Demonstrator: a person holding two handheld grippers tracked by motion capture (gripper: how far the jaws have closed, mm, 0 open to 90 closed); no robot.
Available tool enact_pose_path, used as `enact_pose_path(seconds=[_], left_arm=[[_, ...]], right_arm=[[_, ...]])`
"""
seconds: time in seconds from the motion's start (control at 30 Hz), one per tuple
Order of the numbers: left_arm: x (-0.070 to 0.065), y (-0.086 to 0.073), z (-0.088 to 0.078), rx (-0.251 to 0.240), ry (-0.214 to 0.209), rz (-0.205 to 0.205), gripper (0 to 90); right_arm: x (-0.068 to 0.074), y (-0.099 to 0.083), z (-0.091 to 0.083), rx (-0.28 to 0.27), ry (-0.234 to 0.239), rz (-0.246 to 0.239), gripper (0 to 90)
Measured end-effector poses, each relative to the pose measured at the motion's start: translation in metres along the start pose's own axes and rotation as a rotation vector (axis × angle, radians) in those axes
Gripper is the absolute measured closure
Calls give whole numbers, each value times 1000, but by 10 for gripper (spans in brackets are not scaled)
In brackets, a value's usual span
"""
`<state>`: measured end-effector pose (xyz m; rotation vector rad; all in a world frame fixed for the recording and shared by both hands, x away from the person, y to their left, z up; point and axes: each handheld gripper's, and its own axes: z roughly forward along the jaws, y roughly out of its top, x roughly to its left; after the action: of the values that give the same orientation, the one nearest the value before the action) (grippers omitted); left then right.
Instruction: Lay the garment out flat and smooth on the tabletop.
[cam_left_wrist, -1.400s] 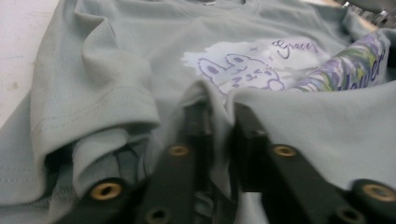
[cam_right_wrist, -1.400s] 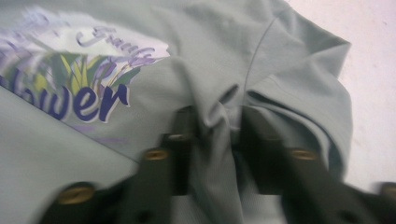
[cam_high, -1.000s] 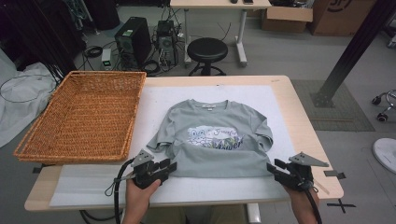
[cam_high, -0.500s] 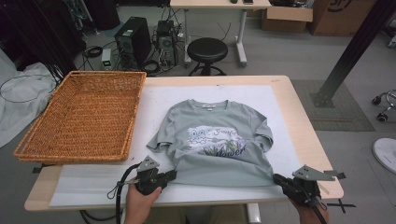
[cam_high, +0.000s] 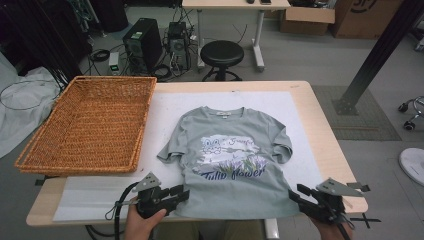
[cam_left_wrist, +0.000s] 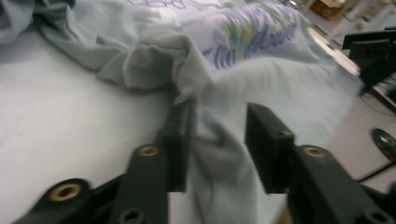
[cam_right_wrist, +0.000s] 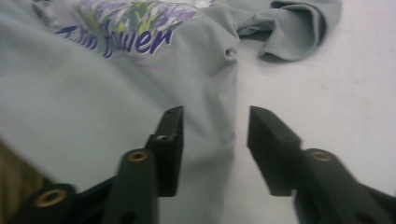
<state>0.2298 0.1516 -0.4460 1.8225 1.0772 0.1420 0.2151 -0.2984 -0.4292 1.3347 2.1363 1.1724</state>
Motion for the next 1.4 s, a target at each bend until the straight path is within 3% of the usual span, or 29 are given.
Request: enact_pose_path(seconds=[0.07, 0.13, 0.2, 0.27, 0.4, 0.47, 0.53, 0.63, 0.67, 0.73, 0.77, 0.83, 0.93, 1.0, 1.1, 1.13, 1.2, 1.3, 1.4], left_arm=[[-1, 0, 14, 24, 42, 3, 583], [-3, -1, 23, 30, 72, 8, 665], [-3, -3, 23, 14, 107, -13, 809], [-2, -5, 21, 14, 107, -37, 851], [-3, -4, 8, 83, 67, -46, 866], [-3, -7, -1, 107, 25, -63, 867], [-3, -12, -10, 157, -55, -68, 867], [-2, -17, -21, 174, -110, -68, 866], [-2, -17, -23, 163, -108, -64, 864], [-2, -15, -28, 112, -77, -37, 837], [-2, -13, -28, 82, -54, -32, 767], [-1, -8, -24, 34, 0, -47, 717], [-1, -1, -11, -10, 50, -72, 694], [-3, 3, -1, -1, 93, -72, 661], [-5, 5, 15, 35, 142, -50, 663], [-6, 4, 20, 48, 155, -38, 693], [-6, 3, 23, 46, 177, -45, 829], [-9, 4, 20, 72, 208, -32, 850], [-9, 0, 9, 120, 196, -39, 853]], right_arm=[[6, 4, 20, 38, -42, -32, 547], [7, 4, 36, 77, -65, -32, 602], [8, 3, 40, 64, -64, -32, 763], [11, 1, 37, 65, -46, -50, 855], [15, -6, 25, 82, -20, -71, 867], [18, -12, 16, 97, 0, -75, 867], [21, -18, 8, 107, 22, -76, 867], [27, -20, -3, 128, 53, -86, 863], [29, -19, -7, 135, 68, -88, 858], [30, -16, -12, 156, 87, -85, 800], [29, -13, -14, 148, 79, -73, 706], [25, -6, -12, 95, 66, -34, 653], [20, 4, 7, 75, 7, -9, 576], [19, 8, 24, 85, -53, -20, 581], [17, 8, 43, 101, -91, -31, 697], [17, 7, 44, 84, -85, -36, 790], [19, 6, 43, 85, -85, -71, 843], [18, 3, 36, 96, -81, -85, 851], [17, -3, 27, 104, -68, -86, 854]])
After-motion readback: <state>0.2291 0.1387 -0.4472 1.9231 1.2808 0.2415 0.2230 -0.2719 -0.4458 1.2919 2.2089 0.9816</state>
